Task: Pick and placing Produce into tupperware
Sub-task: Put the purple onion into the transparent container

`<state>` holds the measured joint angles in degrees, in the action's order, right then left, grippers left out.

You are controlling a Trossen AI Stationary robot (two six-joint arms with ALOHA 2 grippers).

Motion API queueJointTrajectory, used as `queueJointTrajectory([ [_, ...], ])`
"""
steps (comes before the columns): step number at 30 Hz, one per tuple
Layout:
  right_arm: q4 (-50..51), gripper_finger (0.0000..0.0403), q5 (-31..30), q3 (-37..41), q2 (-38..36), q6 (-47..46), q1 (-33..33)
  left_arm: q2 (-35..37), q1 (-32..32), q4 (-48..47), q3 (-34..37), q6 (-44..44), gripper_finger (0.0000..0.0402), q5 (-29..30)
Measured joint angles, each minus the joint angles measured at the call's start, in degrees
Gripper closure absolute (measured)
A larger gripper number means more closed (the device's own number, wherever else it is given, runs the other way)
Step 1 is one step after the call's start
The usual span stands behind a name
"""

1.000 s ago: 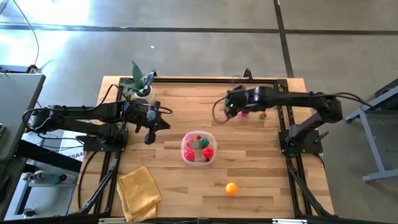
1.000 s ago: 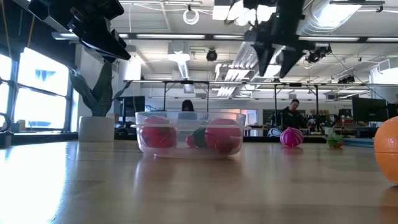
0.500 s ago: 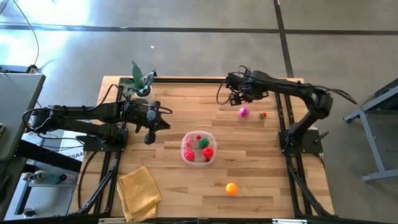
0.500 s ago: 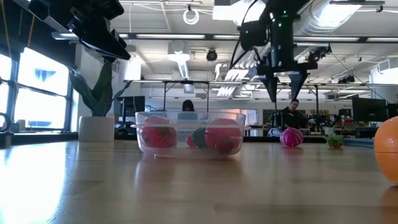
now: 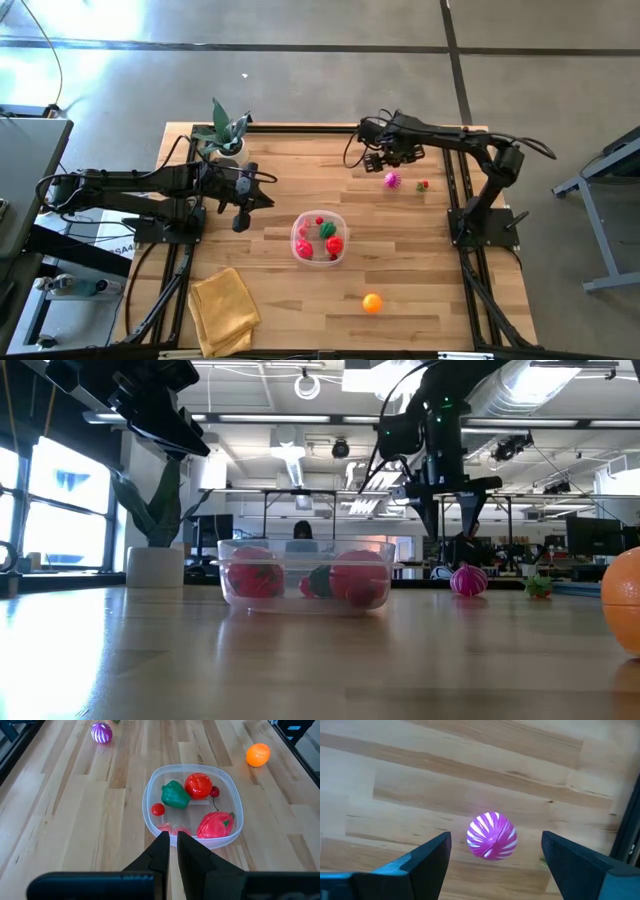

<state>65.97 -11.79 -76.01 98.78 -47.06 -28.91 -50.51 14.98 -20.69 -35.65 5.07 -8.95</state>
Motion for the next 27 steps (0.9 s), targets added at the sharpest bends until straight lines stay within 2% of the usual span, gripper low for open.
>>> queueJointTrajectory([
  [4, -1.52, 0.0101, -0.38, 0.79, -0.07, -0.06, 0.56, -0.01, 0.00, 0.00, 0.01, 0.01, 0.0376, 0.00],
  [16, -15.64, 0.0101, 3.56, 17.30, -7.40, -3.70, -1.29, -0.01, 0.00, 0.00, 0.01, 0.01, 0.0376, -0.01],
  [27, -29.72, 0.0101, 10.07, 27.47, -8.52, -3.95, -4.48, -0.01, 0.00, 0.00, 0.00, 0.00, 0.0376, 0.00],
])
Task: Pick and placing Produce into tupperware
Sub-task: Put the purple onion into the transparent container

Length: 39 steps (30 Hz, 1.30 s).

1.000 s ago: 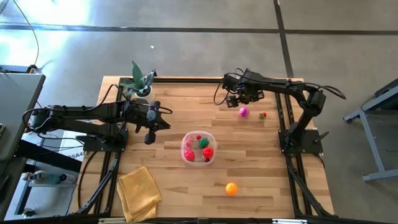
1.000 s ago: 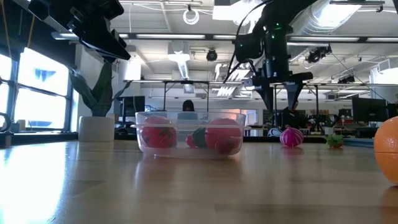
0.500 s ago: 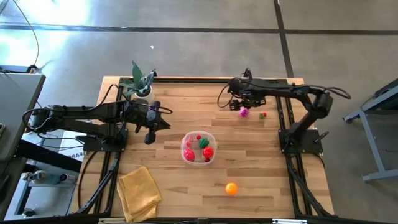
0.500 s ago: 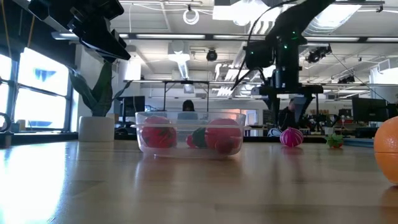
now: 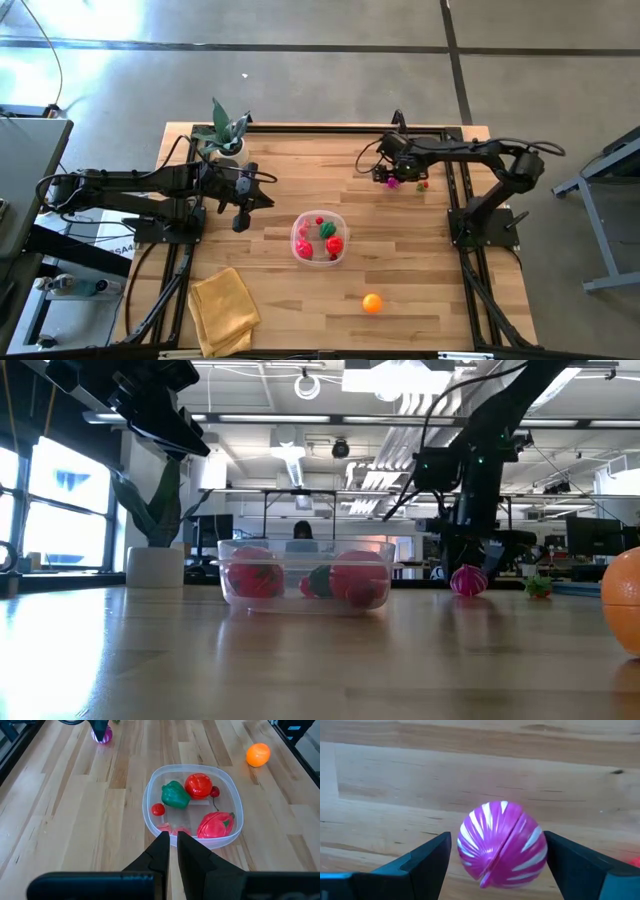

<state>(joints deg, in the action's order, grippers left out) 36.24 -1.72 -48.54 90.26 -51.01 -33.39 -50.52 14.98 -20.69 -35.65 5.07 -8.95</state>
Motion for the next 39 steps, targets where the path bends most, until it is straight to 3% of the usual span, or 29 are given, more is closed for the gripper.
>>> queueJointTrajectory([
  [39, 0.07, 0.0101, -2.13, 1.56, 0.09, -0.44, 0.00, 0.00, 0.01, 0.00, 0.01, 0.01, 0.0376, -0.01],
])
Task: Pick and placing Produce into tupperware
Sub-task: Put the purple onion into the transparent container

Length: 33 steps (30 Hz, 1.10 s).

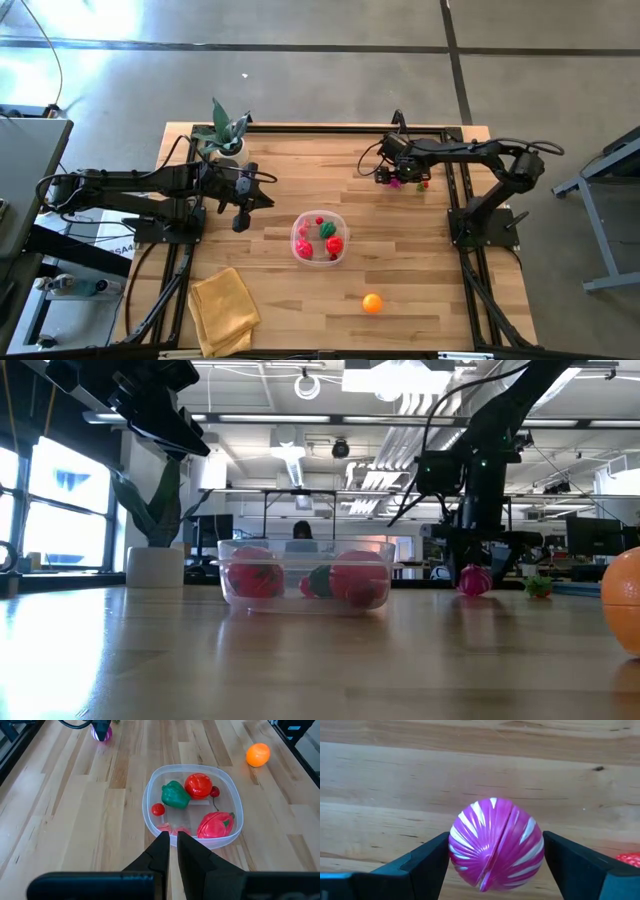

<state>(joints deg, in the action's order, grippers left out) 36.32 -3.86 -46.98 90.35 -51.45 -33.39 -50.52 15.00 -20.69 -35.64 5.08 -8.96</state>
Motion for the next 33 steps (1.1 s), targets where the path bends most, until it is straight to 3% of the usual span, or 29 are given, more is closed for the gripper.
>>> queueJointTrajectory([
  [11, 0.06, 0.0143, -0.04, 0.00, 0.02, -0.58, 0.00, 0.00, -0.01, 0.00, 0.00, -0.01, 0.0376, 0.01],
  [33, 0.65, 0.0146, -1.28, -0.02, 0.02, 1.34, 0.00, 0.00, -0.01, 0.00, 0.00, -0.01, 0.0376, 0.00],
])
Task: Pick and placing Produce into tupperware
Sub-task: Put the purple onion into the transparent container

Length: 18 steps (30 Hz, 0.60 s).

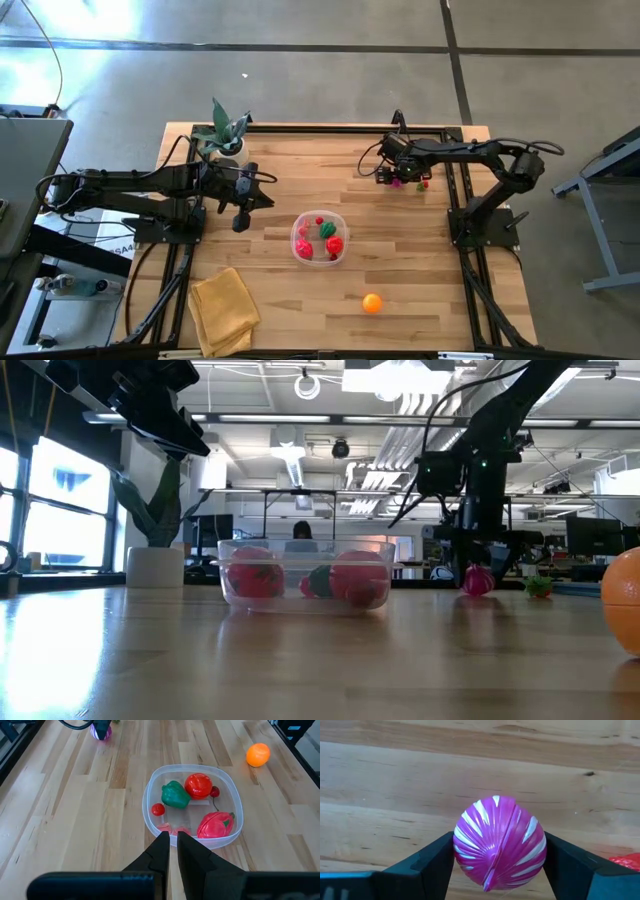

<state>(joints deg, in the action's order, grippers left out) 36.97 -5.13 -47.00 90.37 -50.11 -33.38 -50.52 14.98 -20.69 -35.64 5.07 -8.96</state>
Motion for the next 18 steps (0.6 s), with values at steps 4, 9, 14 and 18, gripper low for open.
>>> queueJointTrajectory([
  [4, 0.09, 0.0146, -0.21, 0.00, 0.00, 0.02, 0.00, 0.00, 0.00, 0.00, 0.00, 0.01, 0.0376, 0.01],
  [9, 0.09, 0.0149, -0.21, 0.00, 0.00, 0.14, 0.02, 0.00, 0.00, 0.00, 0.00, 0.00, 0.0376, 0.01],
  [14, 0.09, 0.0154, -0.21, 0.00, 0.00, 0.21, 0.01, 0.01, 0.01, 0.00, 0.00, -0.01, 0.0376, 0.00],
  [18, 0.09, 0.0155, -0.19, 0.00, 0.00, 0.22, 0.02, 0.00, 0.02, 0.00, -0.01, 0.01, 0.0376, 0.01],
])
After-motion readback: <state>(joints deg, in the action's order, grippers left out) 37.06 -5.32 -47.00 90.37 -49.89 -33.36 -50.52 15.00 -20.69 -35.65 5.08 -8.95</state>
